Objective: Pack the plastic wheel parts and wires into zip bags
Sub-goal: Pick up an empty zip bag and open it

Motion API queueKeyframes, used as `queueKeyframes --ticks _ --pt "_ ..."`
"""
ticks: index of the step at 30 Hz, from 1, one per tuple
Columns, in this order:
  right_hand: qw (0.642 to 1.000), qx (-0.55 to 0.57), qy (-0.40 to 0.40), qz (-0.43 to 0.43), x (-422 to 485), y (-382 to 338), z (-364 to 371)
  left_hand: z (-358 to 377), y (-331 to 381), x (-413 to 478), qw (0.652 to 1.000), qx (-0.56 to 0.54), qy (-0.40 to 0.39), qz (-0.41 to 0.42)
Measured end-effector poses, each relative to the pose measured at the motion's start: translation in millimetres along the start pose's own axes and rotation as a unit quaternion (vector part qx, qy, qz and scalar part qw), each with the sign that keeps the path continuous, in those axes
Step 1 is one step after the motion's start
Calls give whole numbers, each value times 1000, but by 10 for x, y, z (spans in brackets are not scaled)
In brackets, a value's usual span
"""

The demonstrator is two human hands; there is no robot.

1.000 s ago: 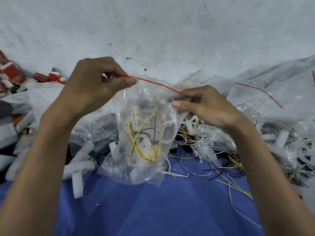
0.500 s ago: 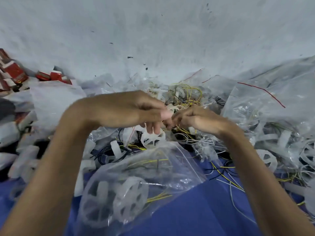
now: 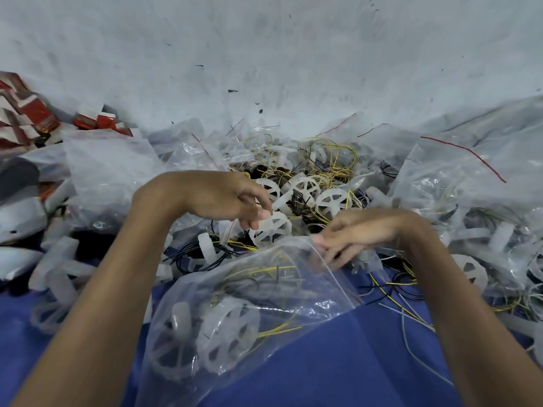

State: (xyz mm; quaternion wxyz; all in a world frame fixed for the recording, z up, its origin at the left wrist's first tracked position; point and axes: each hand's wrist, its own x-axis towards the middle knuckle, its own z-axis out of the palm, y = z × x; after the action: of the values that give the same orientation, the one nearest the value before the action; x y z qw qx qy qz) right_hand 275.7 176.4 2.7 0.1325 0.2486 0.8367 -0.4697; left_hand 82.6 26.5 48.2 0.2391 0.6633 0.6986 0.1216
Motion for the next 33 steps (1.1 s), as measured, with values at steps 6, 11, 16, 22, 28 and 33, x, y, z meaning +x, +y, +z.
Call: queueKeyframes --ticks 6,11,16,22,28,33 --pt "996 1 -44 -82 174 -77 191 28 0 45 1000 1 -8 7" --pt "994 7 -74 -79 319 -139 374 26 -7 80 1000 10 -20 16" --pt "990 -73 -79 -93 325 -160 374 49 -29 117 999 25 -46 8" --pt "988 -31 65 -135 252 -118 222 286 -135 171 997 42 -69 -16" --pt "927 91 241 -271 126 50 -56 420 -264 27 992 -110 -54 -20" --pt "904 165 253 -303 92 127 -115 597 -335 74 992 -113 -59 7"
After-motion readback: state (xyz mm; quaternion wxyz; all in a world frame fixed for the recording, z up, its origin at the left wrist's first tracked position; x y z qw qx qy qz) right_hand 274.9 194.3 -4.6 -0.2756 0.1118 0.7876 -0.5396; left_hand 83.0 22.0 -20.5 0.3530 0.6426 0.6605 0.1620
